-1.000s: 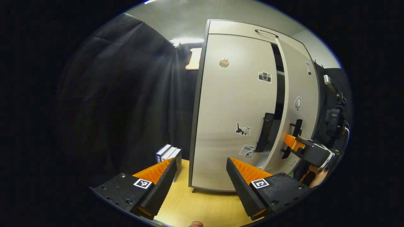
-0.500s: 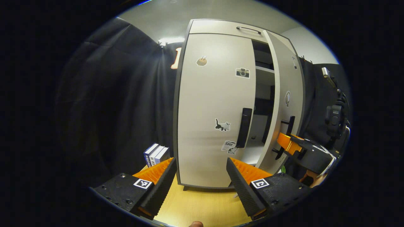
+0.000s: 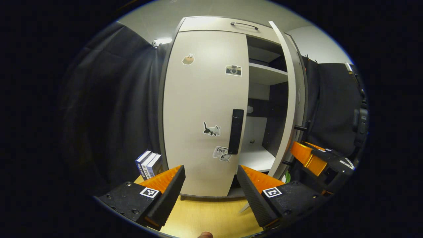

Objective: Open the right door of the double-door shoe cabinet with the right hand, and open the left door with the left hand.

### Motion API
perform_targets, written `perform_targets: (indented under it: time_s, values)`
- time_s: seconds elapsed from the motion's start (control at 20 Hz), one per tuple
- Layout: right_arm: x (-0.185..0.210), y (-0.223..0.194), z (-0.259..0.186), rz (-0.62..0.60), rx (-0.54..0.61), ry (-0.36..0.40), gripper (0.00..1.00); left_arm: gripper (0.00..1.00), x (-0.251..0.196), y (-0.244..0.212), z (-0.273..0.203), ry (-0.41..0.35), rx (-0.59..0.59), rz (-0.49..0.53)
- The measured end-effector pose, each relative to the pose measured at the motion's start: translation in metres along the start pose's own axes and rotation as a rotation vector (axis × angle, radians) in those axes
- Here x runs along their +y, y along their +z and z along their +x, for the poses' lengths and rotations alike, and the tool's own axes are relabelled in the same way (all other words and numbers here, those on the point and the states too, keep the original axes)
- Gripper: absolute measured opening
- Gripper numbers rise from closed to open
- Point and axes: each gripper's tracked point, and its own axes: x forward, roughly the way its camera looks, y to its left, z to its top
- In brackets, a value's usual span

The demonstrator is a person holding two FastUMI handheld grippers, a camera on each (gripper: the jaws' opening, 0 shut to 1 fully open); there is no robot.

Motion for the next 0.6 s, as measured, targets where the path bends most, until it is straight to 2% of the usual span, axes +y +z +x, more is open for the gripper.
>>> perform_targets:
  time_s: [0.35,0.4,0.6]
  values:
    - [-0.022,0.000,-0.016,0.018,0.016,-0.012,0.17,0.98,-0.026,-0.009,0.010,-0.050,0.021,0.006]
    - [-0.025,0.001,-0.019,0.021,0.016,-0.018,0.14,0.98,-0.030,-0.011,0.010,-0.058,0.024,0.004]
    - [-0.044,0.003,-0.025,0.031,0.009,-0.069,0.14,0.98,-0.043,-0.013,0.012,-0.083,0.025,0.005]
